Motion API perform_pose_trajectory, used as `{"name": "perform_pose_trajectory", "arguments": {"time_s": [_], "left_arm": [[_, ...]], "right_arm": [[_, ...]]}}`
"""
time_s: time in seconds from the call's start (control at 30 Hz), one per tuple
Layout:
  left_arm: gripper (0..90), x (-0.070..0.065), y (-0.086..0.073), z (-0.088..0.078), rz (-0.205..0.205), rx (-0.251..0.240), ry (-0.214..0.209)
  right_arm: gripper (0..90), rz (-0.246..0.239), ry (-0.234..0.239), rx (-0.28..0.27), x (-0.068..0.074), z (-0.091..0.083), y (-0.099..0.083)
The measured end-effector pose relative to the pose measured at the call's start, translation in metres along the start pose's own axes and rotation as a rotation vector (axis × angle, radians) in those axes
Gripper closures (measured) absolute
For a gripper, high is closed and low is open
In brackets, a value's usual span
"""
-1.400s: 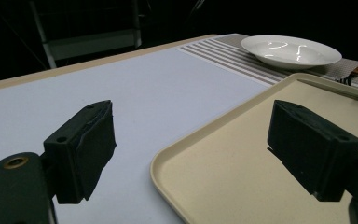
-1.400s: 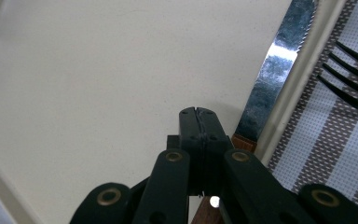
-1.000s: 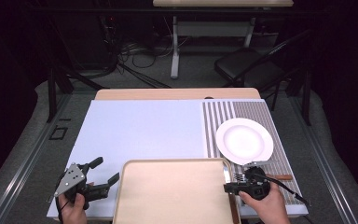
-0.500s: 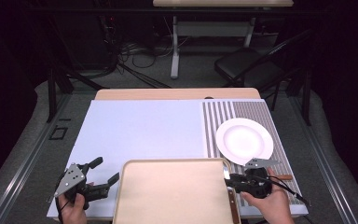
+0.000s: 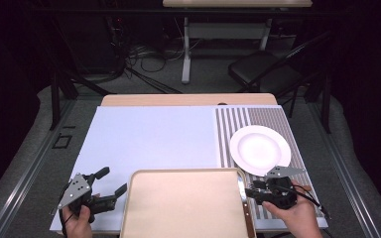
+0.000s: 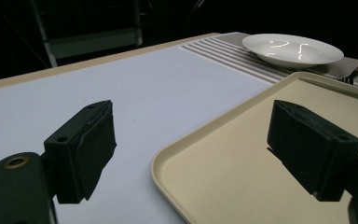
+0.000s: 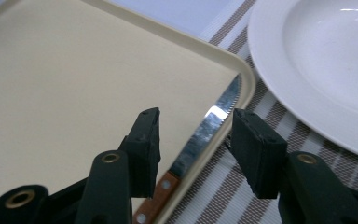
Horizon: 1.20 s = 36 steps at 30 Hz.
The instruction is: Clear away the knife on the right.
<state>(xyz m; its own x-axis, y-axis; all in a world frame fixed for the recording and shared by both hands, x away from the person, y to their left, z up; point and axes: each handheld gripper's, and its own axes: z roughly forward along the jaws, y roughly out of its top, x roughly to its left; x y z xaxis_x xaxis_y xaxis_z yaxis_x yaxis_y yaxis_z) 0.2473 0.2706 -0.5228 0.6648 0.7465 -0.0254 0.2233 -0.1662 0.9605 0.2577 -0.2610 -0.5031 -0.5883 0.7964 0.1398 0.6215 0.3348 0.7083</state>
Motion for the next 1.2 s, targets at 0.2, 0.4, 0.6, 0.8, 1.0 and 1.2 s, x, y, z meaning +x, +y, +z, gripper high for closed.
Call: {"name": "perform_pose_trajectory", "arguments": {"time_s": [0.2,0.4,0.6,0.8,1.0,1.2], "left_arm": [[15.4,0.000,0.000,0.000,-0.002,-0.001,0.001],[15.4,0.001,0.000,0.000,-0.004,-0.001,0.000],[15.4,0.000,0.000,0.001,-0.003,-0.001,0.002],[15.4,0.001,0.000,0.000,-0.004,-0.001,0.000],[15.4,0.001,0.000,0.000,-0.002,0.000,0.002],[15.4,0.001,0.000,0.001,-0.003,0.000,0.002]], "right_arm": [[38.8,0.006,-0.044,0.021,-0.012,-0.005,-0.003],[27.6,-0.077,-0.119,-0.038,-0.023,-0.009,-0.009],[13.4,-0.044,-0.179,-0.032,-0.034,-0.013,-0.014],[0.7,-0.045,-0.163,-0.021,-0.046,-0.017,-0.019],[0.0,-0.070,-0.175,-0.031,-0.057,-0.023,-0.023],[0.0,-0.070,-0.184,-0.027,-0.066,-0.026,-0.022]]}}
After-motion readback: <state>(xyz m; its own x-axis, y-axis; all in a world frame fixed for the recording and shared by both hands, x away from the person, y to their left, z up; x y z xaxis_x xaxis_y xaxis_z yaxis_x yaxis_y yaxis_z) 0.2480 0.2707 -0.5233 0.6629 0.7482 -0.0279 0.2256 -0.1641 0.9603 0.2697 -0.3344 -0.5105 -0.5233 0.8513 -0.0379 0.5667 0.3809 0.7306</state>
